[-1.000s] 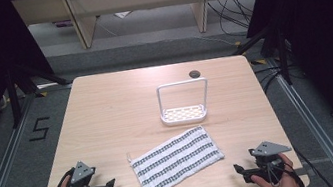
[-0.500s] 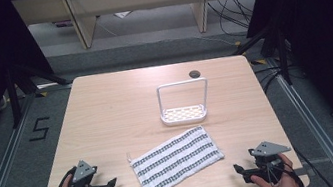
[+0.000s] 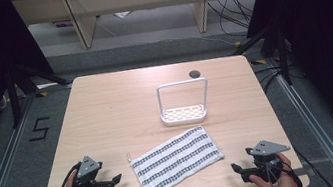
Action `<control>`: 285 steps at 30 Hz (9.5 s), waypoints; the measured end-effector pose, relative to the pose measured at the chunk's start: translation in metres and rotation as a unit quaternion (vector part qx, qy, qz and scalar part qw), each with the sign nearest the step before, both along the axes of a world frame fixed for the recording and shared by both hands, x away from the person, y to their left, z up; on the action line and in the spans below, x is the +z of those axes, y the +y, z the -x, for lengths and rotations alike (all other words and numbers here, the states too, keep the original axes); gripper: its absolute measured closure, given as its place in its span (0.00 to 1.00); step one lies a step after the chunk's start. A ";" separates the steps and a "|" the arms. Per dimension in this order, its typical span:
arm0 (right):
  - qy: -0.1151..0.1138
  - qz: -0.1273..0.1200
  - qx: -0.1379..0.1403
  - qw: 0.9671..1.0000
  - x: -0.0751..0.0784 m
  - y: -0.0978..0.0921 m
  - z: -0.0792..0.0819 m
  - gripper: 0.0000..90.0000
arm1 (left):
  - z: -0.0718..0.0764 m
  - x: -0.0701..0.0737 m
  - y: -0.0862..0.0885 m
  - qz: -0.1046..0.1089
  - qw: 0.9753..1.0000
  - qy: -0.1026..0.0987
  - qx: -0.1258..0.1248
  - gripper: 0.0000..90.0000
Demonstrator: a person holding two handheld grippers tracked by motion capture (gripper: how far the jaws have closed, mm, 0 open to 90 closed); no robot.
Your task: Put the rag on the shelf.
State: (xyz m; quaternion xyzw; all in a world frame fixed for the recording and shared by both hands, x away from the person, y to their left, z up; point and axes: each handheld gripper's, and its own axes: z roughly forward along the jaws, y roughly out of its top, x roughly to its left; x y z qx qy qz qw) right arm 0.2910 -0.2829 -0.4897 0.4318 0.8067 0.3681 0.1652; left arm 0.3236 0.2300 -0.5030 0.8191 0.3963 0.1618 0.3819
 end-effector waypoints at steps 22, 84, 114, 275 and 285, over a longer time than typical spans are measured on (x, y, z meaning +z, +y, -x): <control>-0.013 0.004 0.031 0.999 0.007 0.022 -0.012 0.38 | -0.076 0.041 -0.119 -0.039 0.992 -0.002 -0.121 0.23; 0.011 0.025 0.077 0.997 -0.018 0.045 -0.058 0.93 | -0.153 0.005 -0.274 -0.038 0.967 0.059 -0.244 0.90; -0.166 0.014 0.089 0.982 0.149 0.040 -0.089 0.96 | -0.117 0.174 -0.209 0.087 0.982 -0.079 -0.148 0.95; -0.131 -0.034 0.063 0.989 0.197 0.075 -0.170 0.41 | -0.149 0.192 -0.135 0.062 0.994 -0.087 -0.016 0.30; -0.129 -0.031 0.064 0.989 0.186 0.080 -0.155 0.34 | -0.131 0.183 -0.130 0.065 0.994 -0.087 -0.025 0.28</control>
